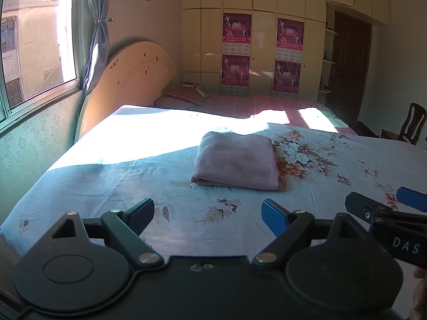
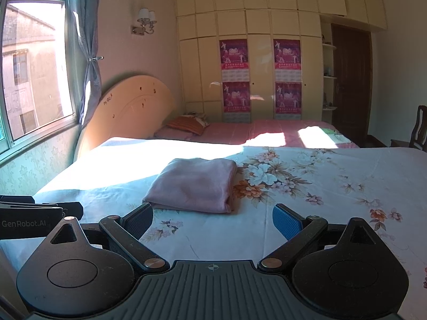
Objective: Fold small clothes
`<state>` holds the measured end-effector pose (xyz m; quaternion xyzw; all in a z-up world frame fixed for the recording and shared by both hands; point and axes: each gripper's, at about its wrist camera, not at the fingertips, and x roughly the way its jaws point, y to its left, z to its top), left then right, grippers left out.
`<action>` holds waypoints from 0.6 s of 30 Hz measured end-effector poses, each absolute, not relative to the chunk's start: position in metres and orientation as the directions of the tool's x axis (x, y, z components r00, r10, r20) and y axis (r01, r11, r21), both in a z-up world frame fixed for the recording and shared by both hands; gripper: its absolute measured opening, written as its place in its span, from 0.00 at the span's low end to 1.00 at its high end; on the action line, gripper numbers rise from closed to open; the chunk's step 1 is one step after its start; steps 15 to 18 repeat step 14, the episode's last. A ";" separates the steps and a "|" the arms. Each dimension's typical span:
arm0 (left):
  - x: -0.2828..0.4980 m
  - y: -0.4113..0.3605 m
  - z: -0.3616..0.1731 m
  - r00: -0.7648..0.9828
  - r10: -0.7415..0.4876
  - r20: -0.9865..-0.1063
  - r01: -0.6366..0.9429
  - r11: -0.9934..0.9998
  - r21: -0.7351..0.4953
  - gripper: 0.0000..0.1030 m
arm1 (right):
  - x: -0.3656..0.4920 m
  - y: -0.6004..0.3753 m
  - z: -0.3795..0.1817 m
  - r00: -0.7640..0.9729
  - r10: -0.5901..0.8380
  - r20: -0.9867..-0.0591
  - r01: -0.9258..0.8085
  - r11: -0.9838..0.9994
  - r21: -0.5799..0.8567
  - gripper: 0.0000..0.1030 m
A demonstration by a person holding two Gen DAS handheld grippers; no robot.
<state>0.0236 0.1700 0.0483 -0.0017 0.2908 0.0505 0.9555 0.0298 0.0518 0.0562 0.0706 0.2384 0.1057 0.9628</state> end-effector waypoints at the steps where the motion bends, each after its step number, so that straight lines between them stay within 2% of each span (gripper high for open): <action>1: 0.025 0.170 0.048 0.824 0.094 -0.558 -0.097 0.995 0.024 0.84 | 0.031 0.052 0.055 0.863 0.237 -0.446 -0.170 0.968 0.186 0.93; 8: 0.041 0.173 0.039 0.824 0.092 -0.559 -0.087 0.996 0.036 0.84 | 0.042 0.056 0.051 0.859 0.245 -0.450 -0.176 0.966 0.189 0.93; 13: 0.064 0.182 0.029 0.803 0.061 -0.593 -0.086 0.996 -0.014 0.84 | 0.055 0.054 0.042 0.849 0.235 -0.474 -0.162 0.968 0.190 0.93; 18: 0.070 0.183 0.025 0.802 0.059 -0.595 -0.083 0.996 -0.013 0.84 | 0.059 0.053 0.039 0.846 0.231 -0.481 -0.158 0.969 0.188 0.93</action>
